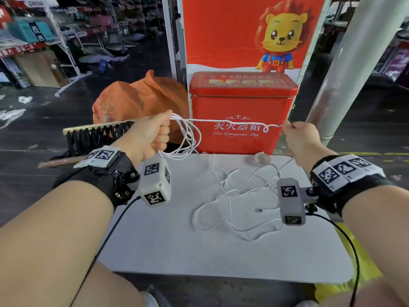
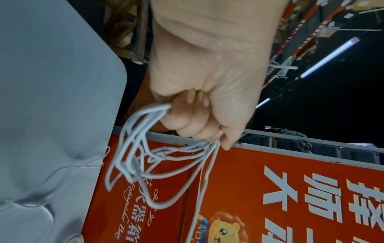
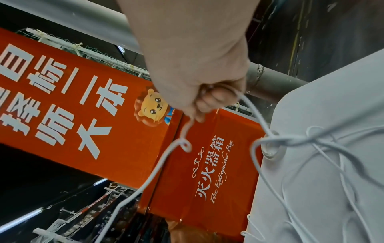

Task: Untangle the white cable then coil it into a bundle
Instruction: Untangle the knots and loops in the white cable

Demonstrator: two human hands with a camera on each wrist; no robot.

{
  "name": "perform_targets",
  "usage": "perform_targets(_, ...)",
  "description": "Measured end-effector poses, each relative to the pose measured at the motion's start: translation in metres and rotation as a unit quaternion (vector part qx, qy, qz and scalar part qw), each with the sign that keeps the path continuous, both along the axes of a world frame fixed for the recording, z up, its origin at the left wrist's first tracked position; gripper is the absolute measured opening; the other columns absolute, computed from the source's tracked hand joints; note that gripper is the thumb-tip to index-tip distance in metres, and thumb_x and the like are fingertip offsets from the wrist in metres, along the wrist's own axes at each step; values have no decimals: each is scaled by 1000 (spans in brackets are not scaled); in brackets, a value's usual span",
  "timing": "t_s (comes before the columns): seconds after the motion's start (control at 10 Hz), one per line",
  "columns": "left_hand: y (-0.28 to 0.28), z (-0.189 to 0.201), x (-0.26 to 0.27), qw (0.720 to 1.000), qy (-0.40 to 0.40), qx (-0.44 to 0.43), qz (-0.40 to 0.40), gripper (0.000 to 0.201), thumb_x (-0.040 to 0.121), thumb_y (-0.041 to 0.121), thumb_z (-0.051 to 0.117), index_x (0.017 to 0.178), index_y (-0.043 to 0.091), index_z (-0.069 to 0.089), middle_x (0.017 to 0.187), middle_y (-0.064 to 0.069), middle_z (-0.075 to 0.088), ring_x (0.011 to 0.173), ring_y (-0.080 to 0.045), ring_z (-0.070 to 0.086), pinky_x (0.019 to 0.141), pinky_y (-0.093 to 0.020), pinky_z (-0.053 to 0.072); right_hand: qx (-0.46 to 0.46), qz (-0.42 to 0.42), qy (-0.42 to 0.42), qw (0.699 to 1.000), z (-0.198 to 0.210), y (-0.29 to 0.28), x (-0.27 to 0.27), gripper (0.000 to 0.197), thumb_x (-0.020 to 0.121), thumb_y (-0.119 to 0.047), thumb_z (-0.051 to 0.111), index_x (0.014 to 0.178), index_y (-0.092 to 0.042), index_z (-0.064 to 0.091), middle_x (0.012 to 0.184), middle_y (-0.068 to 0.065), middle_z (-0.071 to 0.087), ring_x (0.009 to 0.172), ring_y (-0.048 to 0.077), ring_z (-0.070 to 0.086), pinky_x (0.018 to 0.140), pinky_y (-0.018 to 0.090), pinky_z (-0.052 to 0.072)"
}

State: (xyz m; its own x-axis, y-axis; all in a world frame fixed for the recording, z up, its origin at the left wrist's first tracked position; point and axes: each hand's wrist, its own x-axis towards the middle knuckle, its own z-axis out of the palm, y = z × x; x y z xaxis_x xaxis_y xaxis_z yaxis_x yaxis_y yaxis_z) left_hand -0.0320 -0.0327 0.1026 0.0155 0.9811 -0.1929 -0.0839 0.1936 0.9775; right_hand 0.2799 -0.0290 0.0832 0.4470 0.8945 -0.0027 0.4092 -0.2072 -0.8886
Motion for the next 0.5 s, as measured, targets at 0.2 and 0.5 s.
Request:
perform_targets(0.2,-2,6,11,998,-30,34,41,43,98,33,48,61,24,29,43,10,21,34,-5,16,31,-18,14,-137,71,-105,982,-21,3,4,25,93,-15,49,108,0,62,64,2,46,51,16,42,38,20,37)
perform_targets(0.5,12,-18,-7,981,-92,13,173,37,99,27,45,65,21,31,38,11,24,29,-5,17,31,-17,14,81,-13,375,923,-7,10,-12,20,93,-12,43,74,-13,51,80,4,61,71,14,62,74,28,54)
